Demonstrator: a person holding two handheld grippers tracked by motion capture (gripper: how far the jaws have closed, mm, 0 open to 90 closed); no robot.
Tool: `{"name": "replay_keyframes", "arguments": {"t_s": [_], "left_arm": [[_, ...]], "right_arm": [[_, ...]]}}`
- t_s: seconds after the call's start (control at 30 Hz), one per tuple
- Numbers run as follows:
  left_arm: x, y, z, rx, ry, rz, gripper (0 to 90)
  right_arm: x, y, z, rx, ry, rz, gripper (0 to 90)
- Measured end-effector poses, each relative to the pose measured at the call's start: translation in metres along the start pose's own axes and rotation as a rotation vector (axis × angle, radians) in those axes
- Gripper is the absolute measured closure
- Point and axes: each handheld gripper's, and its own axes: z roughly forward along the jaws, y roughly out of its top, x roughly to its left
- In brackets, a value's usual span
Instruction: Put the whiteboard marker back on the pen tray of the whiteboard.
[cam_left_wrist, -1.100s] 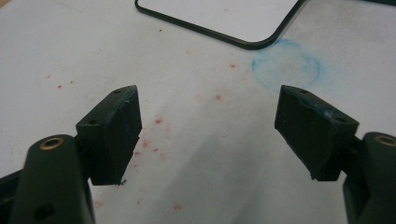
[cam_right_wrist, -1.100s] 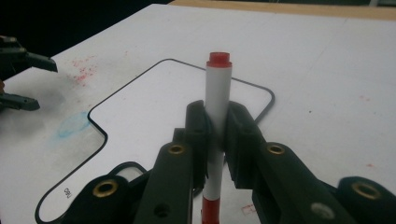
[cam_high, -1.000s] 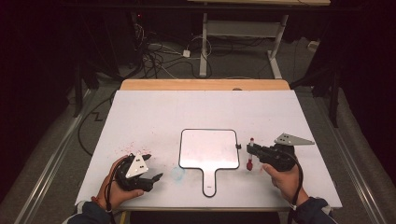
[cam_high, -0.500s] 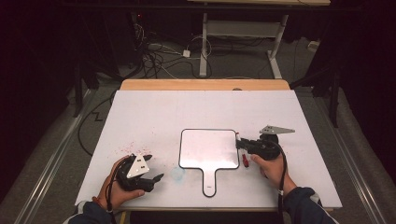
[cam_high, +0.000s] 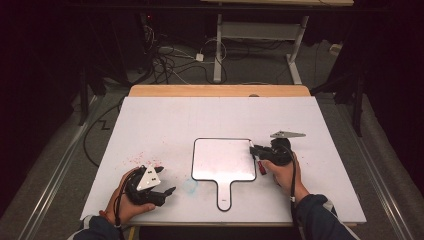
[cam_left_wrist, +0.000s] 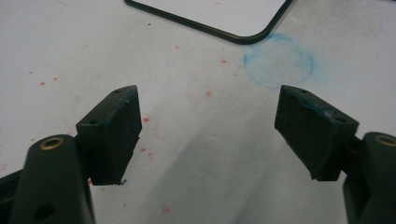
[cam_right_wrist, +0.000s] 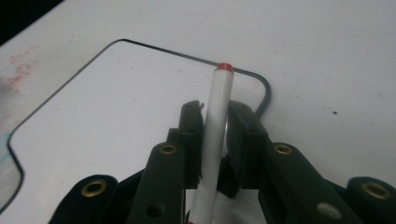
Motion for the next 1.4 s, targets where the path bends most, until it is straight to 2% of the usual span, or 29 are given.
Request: {"name": "replay_keyframes", "arguments": {"t_s": [0.13,0.2,0.27,0.33,0.37,0.47,0.5,0.57,0.67,0.8,0.9,0.93,1.17,1.4], "left_arm": [[0.000,0.000,0.000,0.002,-0.001,-0.001,21.8],[0.000,0.000,0.000,0.002,-0.001,-0.001,21.8],[0.000,0.000,0.000,0.003,-0.001,0.000,21.8],[0.000,0.000,0.000,0.004,-0.001,0.000,21.9],[0.000,0.000,0.000,0.004,-0.001,0.001,21.9],[0.000,0.000,0.000,0.005,0.000,0.002,21.8],[0.000,0.000,0.000,0.006,0.000,0.002,21.8],[-0.001,0.000,0.000,0.006,0.000,0.002,21.8],[-0.001,-0.001,0.000,0.006,0.000,0.004,21.8],[0.000,-0.001,0.000,0.009,0.000,0.002,21.9],[-0.001,0.000,0.000,0.006,0.000,0.005,21.8],[-0.001,0.000,0.000,0.005,0.000,0.005,21.8],[-0.001,0.000,-0.001,0.004,0.002,0.004,21.8],[0.000,0.000,-0.002,0.001,0.004,0.005,21.8]], "right_arm": [[0.001,0.001,0.003,0.022,-0.037,0.002,73.5],[0.002,0.002,0.003,0.023,-0.061,-0.009,70.3],[0.002,0.002,0.003,0.024,-0.059,-0.016,70.5],[0.004,0.003,0.001,0.018,-0.082,-0.038,70.6],[0.005,0.004,0.001,0.018,-0.094,-0.059,71.2],[0.013,0.007,0.000,0.019,-0.130,-0.184,76.1],[0.016,0.008,0.000,0.012,-0.123,-0.225,78.4],[0.020,0.010,0.001,0.009,-0.144,-0.288,82.3],[0.021,0.011,0.003,0.006,-0.169,-0.317,83.3],[0.022,0.011,0.002,0.001,-0.117,-0.355,89.4],[0.024,0.010,0.005,0.052,-0.080,-0.396,90.0],[0.024,0.008,0.007,0.063,-0.090,-0.404,90.0],[0.019,0.006,0.005,0.093,-0.117,-0.384,89.3],[0.016,0.004,0.003,0.080,-0.108,-0.369,87.1]]}}
